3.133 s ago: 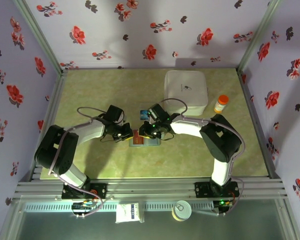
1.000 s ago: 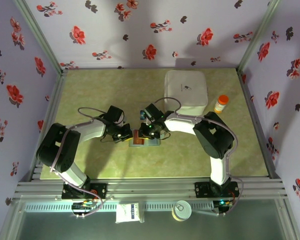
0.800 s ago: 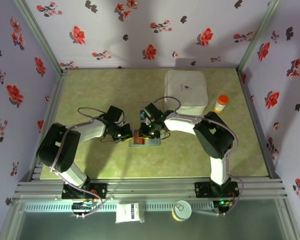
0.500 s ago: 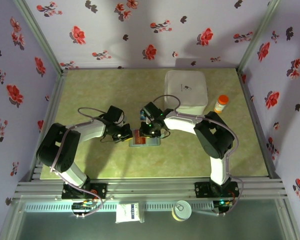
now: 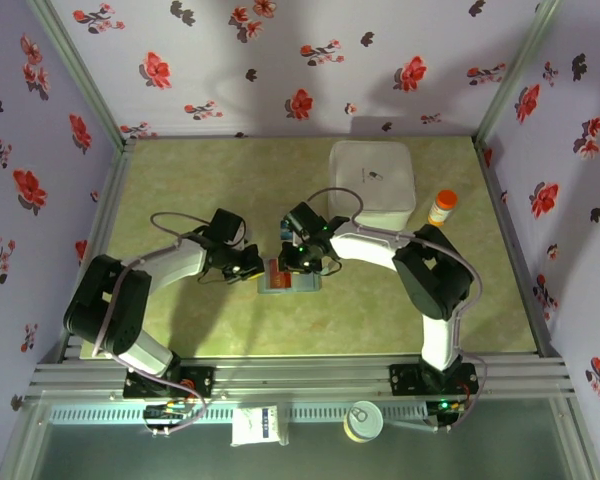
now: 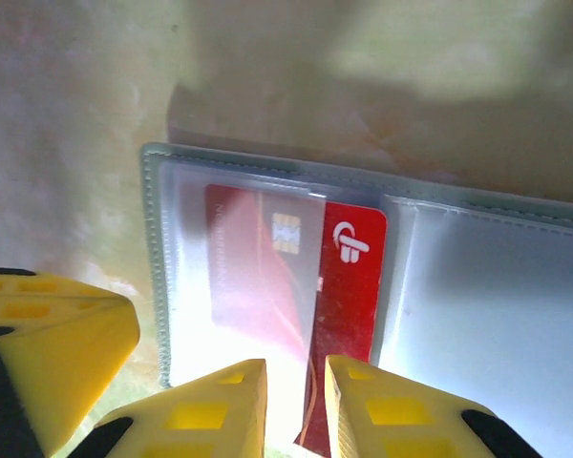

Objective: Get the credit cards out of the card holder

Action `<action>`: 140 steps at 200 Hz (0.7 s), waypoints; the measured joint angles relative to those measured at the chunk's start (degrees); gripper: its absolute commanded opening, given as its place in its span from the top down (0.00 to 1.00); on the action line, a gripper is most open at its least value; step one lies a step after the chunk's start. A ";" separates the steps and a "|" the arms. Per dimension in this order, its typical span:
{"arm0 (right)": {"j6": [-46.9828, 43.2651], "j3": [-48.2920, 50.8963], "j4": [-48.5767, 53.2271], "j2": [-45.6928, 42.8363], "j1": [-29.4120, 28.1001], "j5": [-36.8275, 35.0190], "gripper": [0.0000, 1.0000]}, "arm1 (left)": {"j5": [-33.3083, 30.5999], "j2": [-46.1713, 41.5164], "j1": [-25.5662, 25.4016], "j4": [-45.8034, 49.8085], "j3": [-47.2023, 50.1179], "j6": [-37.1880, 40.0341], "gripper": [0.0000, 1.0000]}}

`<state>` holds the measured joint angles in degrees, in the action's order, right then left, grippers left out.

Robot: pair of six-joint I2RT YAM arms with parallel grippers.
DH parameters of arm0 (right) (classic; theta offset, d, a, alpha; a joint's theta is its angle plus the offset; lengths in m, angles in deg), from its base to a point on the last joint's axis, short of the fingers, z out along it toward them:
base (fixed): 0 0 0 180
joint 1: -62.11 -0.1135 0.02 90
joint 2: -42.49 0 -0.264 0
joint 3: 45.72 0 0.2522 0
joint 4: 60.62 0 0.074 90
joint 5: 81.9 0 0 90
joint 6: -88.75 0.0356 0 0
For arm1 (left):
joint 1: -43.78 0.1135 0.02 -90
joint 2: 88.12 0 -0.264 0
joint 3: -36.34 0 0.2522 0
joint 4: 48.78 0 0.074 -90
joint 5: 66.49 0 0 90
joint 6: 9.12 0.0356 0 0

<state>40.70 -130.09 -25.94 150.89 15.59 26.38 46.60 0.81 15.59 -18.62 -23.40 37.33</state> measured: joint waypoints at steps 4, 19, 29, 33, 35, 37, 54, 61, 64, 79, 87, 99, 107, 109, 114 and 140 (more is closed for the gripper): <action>0.02 0.11 -0.09 -0.26 0.00 -0.02 0.76 | 0.02 -0.04 -0.07 0.11 -0.20 0.00 0.96; 0.07 0.63 -0.35 -1.22 0.02 -0.11 0.76 | 0.04 -0.02 -0.83 0.17 -0.83 -0.02 0.97; 0.22 1.20 -0.94 -1.68 0.02 -0.11 0.76 | 0.04 0.02 -1.57 0.31 -1.27 -0.04 0.97; 0.26 1.40 -1.11 -1.81 0.02 -0.11 0.76 | 0.04 0.09 -1.95 0.31 -1.51 -0.04 0.97; 0.28 1.51 -1.22 -1.88 0.02 -0.11 0.76 | 0.04 0.11 -2.12 0.33 -1.60 -0.04 0.97; 0.35 1.66 -1.33 -1.92 0.02 -0.11 0.75 | 0.04 0.13 -2.23 0.33 -1.68 -0.04 0.97; 0.70 2.80 -2.19 -2.27 0.17 -0.09 0.75 | 0.07 0.81 -3.17 0.17 -2.27 -0.22 0.98; 0.94 3.28 -2.60 -2.45 0.26 -0.09 0.75 | 0.07 1.22 -3.37 -0.02 -2.32 -0.22 0.99; 1.05 3.45 -2.67 -2.49 0.33 -0.09 0.75 | 0.07 1.44 -3.39 -0.07 -2.32 -0.22 0.99; 1.55 4.35 -3.30 -2.75 0.66 -0.07 0.75 | 0.07 2.69 -3.43 -0.09 -2.32 -0.22 0.99; 1.75 4.76 -3.54 -2.89 0.83 -0.07 0.75 | 0.04 3.30 -3.43 -0.09 -2.32 -0.22 0.99; 2.01 5.35 -3.82 -3.08 1.11 -0.07 0.75 | 0.04 4.09 -3.43 -0.09 -2.32 -0.22 0.99; 2.19 5.70 -4.11 -3.21 1.27 -0.04 0.75 | 0.02 4.46 -3.43 -0.09 -2.32 -0.20 0.99; 2.19 5.77 -4.15 -3.23 1.29 -0.02 0.75 | 0.00 4.55 -3.43 -0.09 -2.32 -0.20 0.99; 2.21 5.95 -4.37 -3.30 1.33 0.00 0.75 | -0.02 4.72 -3.43 -0.09 -2.32 -0.20 0.99; 2.80 6.25 -5.35 -3.32 1.42 0.33 0.75 | -0.48 4.98 -3.43 0.00 -2.32 -0.15 1.00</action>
<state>43.50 -123.84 -31.29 147.57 17.01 26.71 46.12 5.79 12.16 -18.62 -25.71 37.18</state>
